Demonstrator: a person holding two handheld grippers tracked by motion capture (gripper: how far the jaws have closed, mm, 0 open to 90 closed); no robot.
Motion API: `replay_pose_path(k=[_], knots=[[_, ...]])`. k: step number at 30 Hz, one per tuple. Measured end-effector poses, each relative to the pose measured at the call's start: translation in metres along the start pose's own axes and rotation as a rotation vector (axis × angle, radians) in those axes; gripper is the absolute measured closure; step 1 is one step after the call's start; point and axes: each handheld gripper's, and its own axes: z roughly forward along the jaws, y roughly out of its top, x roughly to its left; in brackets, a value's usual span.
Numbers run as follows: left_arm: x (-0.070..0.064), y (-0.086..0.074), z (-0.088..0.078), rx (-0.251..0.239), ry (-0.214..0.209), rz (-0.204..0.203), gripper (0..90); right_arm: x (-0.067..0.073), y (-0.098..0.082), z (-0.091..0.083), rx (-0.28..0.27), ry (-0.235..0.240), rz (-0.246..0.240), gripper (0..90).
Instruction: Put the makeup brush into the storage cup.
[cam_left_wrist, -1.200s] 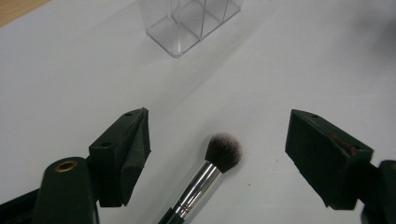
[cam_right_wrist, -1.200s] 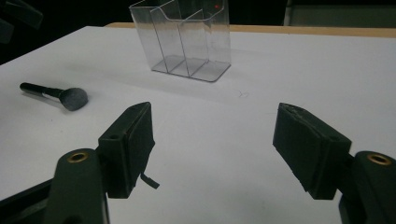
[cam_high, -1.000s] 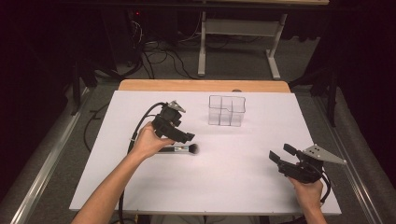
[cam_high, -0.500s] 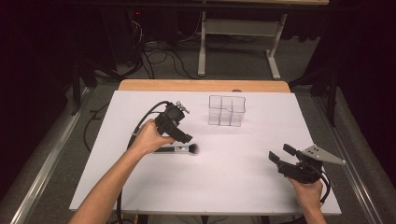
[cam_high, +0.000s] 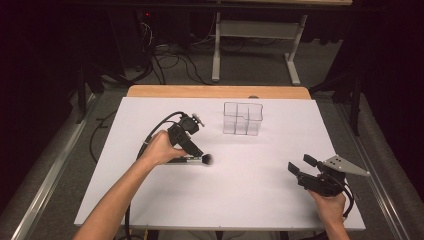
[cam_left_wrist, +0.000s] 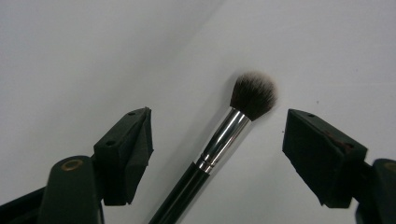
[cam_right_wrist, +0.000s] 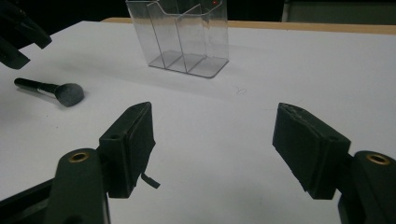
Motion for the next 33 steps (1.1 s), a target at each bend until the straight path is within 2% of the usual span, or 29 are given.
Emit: replay_pose_path(k=[4,12,16,24,33], knots=[[0.0,-0.001,0.005,0.034,-0.008,0.002,24.7,0.0,-0.001,0.002,0.016,-0.002,0.002,31.4],[0.002,-0.001,0.011,0.083,-0.018,0.004,25.1,0.001,0.0,0.002,0.013,-0.003,-0.003,31.5],[0.002,-0.002,0.015,0.119,-0.009,0.009,26.6,0.0,-0.001,0.002,0.017,0.0,-0.003,31.6],[0.004,-0.002,0.023,0.158,0.002,0.02,27.7,0.001,-0.001,0.002,0.015,0.001,-0.005,31.6],[0.011,-0.009,0.031,0.198,0.014,0.002,29.2,0.002,0.0,0.002,0.01,0.021,-0.023,31.4]])
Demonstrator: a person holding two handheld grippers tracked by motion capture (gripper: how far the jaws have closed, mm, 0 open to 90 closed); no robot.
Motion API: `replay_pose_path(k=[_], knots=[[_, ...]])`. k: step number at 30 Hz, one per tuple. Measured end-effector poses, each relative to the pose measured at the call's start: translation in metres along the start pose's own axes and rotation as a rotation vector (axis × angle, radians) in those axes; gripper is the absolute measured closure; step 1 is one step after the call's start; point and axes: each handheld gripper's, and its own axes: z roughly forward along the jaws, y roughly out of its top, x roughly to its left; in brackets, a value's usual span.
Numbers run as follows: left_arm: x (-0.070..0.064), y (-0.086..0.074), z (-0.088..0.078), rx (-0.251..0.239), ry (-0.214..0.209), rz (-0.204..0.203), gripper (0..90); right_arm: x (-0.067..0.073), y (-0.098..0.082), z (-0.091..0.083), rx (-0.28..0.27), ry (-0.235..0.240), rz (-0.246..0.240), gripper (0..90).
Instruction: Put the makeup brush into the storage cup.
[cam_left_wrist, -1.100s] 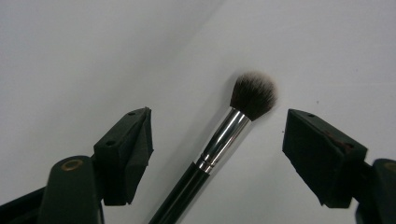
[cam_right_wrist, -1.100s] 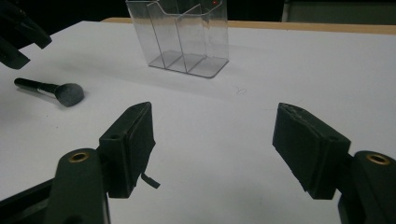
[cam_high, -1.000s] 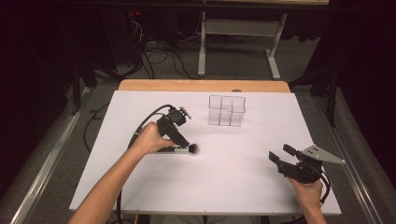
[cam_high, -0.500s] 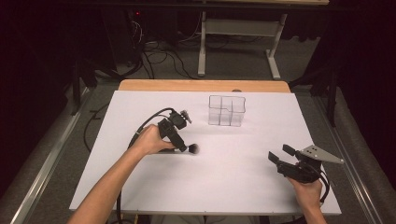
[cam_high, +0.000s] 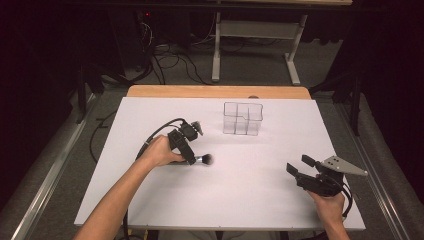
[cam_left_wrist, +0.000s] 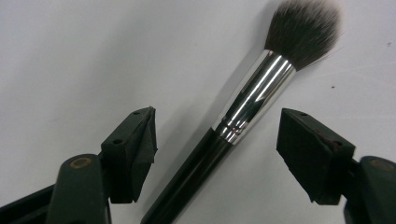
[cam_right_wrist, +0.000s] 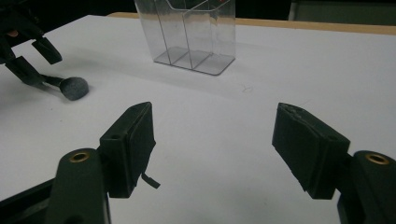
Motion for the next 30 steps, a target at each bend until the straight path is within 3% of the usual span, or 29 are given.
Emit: replay_pose_path(k=[16,30], knots=[[0.009,-0.012,0.011,0.034,-0.005,-0.024,36.3,0.0,0.0,0.001,0.01,0.002,-0.005,31.5],[0.007,-0.013,0.012,0.046,0.003,0.01,49.6,0.0,0.0,0.001,0.006,0.009,0.002,31.4]])
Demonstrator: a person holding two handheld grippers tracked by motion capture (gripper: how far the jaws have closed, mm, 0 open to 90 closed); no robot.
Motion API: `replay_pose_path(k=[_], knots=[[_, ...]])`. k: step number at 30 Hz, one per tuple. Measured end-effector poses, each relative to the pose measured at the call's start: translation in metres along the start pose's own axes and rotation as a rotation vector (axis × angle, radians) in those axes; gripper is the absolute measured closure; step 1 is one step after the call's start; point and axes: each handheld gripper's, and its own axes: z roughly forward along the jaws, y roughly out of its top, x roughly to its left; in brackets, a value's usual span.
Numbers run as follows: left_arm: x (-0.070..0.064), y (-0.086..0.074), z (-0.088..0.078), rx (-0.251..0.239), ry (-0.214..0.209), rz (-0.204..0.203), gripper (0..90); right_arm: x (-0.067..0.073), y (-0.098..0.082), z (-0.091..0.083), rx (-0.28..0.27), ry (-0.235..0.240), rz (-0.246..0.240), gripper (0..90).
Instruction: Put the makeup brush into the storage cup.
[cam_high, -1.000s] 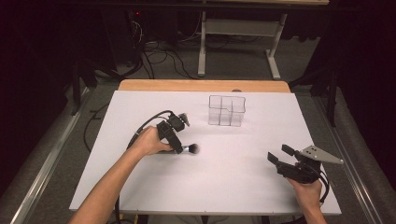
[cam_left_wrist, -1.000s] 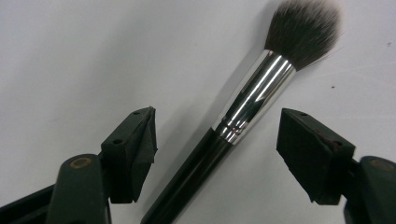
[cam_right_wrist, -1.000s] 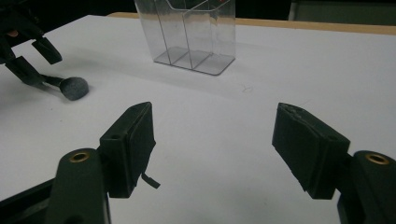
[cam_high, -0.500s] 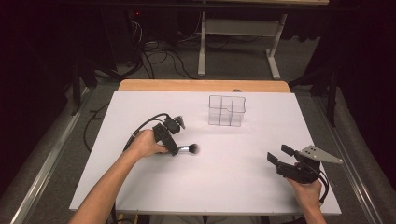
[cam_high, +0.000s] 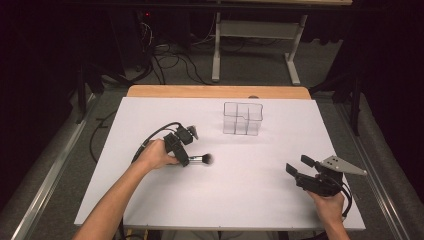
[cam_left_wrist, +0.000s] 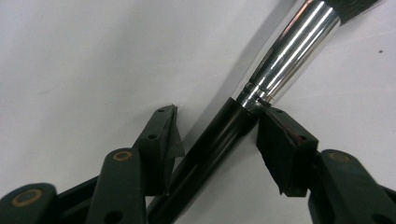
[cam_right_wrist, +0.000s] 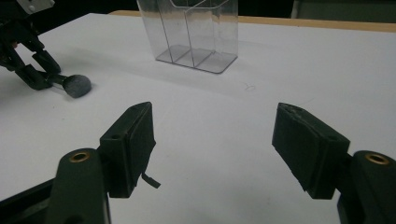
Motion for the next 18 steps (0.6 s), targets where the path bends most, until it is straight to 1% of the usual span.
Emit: replay_pose_path(k=[3,11,13,15,16,18], knots=[[-0.0007,-0.0002,-0.0002,-0.004,-0.002,0.002,54.7,0.0003,0.0,0.0001,0.003,0.001,0.001,31.4],[-0.0023,0.0004,-0.0006,0.002,-0.006,0.011,60.6,0.0001,-0.0001,0.0009,0.003,0.002,0.002,31.3],[-0.0026,0.0006,-0.001,0.008,-0.005,0.018,61.9,0.0002,-0.0001,0.0008,0.003,0.002,0.001,31.3],[-0.0037,0.0008,-0.0009,0.008,-0.006,0.017,63.9,0.0005,-0.0002,0.0008,0.005,0.002,0.002,31.3],[-0.0042,0.0009,-0.0009,0.009,-0.008,0.019,66.8,0.0008,-0.0001,0.0005,0.004,0.002,-0.001,31.4],[-0.0049,0.0013,-0.0009,0.011,-0.007,0.024,67.5,0.0008,-0.0001,0.0005,0.004,0.002,0.0,31.4]])
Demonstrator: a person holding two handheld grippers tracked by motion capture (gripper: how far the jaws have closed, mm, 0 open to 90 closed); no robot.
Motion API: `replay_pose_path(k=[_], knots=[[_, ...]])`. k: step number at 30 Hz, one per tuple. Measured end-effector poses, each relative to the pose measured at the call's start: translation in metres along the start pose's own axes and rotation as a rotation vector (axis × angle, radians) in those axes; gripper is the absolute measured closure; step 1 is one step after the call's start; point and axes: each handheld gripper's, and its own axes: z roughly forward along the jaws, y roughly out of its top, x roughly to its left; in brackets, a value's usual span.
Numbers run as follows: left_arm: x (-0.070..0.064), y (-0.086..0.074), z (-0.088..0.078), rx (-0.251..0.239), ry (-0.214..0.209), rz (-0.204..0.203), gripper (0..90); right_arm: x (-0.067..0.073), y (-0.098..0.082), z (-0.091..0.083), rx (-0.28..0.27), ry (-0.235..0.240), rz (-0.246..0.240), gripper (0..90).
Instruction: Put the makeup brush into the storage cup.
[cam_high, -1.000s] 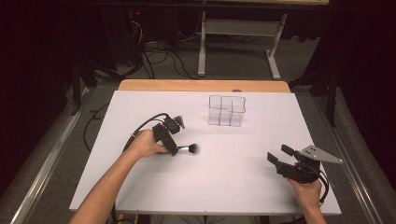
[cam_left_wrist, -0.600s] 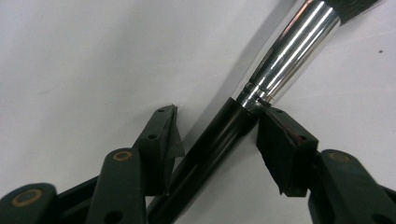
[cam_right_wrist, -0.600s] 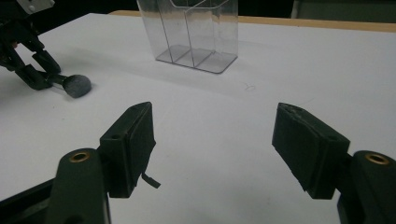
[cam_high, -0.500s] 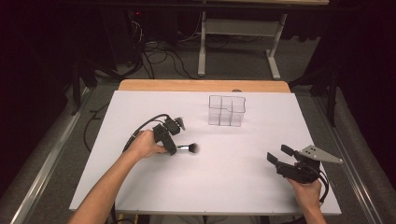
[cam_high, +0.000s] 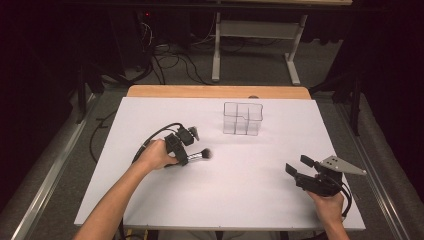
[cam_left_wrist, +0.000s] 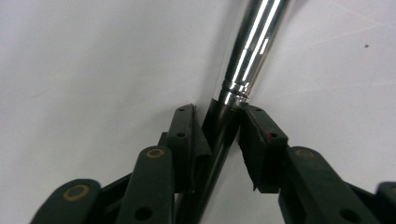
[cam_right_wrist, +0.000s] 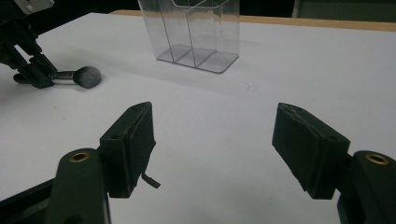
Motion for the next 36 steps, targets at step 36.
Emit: replay_pose_path(k=[36], knots=[[-0.007,-0.001,-0.011,-0.094,0.02,0.007,74.4,0.0,0.0,-0.001,-0.003,-0.001,0.0,31.5]])
